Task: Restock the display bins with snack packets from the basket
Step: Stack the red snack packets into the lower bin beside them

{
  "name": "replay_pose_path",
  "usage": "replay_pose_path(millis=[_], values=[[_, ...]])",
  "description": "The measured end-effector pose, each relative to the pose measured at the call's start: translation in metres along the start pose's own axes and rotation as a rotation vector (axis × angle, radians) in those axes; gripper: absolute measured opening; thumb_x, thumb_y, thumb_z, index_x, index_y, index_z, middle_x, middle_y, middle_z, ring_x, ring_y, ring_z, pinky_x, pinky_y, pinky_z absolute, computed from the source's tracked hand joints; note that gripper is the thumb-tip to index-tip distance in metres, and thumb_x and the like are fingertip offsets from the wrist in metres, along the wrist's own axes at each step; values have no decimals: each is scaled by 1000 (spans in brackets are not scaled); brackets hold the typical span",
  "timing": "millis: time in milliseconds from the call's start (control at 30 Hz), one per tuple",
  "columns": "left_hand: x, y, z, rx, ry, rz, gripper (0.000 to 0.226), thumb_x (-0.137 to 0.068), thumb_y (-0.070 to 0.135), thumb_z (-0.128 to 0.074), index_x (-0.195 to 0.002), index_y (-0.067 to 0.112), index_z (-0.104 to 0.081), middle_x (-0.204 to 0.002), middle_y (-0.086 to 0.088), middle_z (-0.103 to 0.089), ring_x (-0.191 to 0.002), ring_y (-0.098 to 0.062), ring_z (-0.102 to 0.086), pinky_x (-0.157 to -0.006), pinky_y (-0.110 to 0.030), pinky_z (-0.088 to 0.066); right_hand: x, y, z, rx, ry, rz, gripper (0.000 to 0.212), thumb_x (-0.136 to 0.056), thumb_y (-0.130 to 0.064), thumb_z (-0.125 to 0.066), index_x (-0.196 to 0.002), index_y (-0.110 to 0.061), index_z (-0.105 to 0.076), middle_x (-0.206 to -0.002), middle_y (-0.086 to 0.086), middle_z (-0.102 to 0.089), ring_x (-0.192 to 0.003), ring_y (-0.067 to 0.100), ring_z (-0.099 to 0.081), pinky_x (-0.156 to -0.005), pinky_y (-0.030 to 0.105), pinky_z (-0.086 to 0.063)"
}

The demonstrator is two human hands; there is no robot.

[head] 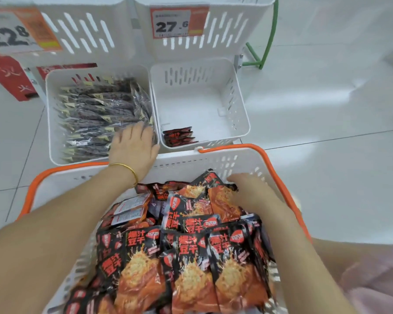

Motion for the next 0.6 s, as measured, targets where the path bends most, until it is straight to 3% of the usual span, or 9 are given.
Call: replay_pose_path(millis=[100, 200, 267, 400, 600], values=[[19, 19, 15, 155, 101, -38, 48, -95, 31, -43, -135, 5, -42, -143, -18, -37, -130, -35, -33, -108, -47, -26, -7, 4, -7, 231, -78, -28, 53, -81, -26, -65, -130, -14, -47, -129, 8, -54, -125, 29, -41, -97, 41, -42], [47, 37, 21, 262, 92, -115, 59, -89, 39, -30, -134, 4, -44, -141, -18, -39, -129, -36, -34, -109, -47, -28, -9, 1, -2, 333, -122, 48, 62, -74, -41, -74, -124, -13, -50, -123, 7, -54, -117, 28, -47, -90, 39, -45], [63, 45, 21, 308, 74, -138, 57, -89, 37, -33, -135, 5, -44, -142, -18, -37, -130, -35, -32, -109, -47, -27, -8, -1, 7, 371, -115, 87, 64, -71, -47, -76, -120, -13, -53, -119, 6, -50, -111, 27, -49, -82, 37, -43], [80, 54, 19, 407, 31, -144, 51, -93, 21, -52, -139, 8, -37, -148, -14, -26, -137, -30, -23, -114, -41, -20, 1, 1, 20, 244, -64, 134, 61, -69, -42, -79, -117, -15, -53, -113, 3, -52, -99, 25, -53, -76, 33, -44], [86, 69, 37, 618, -16, -170, 52, -93, 27, -53, -140, 15, -34, -151, -3, -18, -139, -19, -18, -113, -28, -14, 28, 1, 65, -7, 135, 172, 33, -68, -26, -80, -90, -16, -58, -82, -4, -56, -82, 23, -53, -68, 32, -41]])
Point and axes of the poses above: each hand's wrist, its own x-axis away from the middle knuckle, its own z-axis out of the back of the hand, y = z × x, the point moved 4 cm from there along -x, towards the middle knuckle
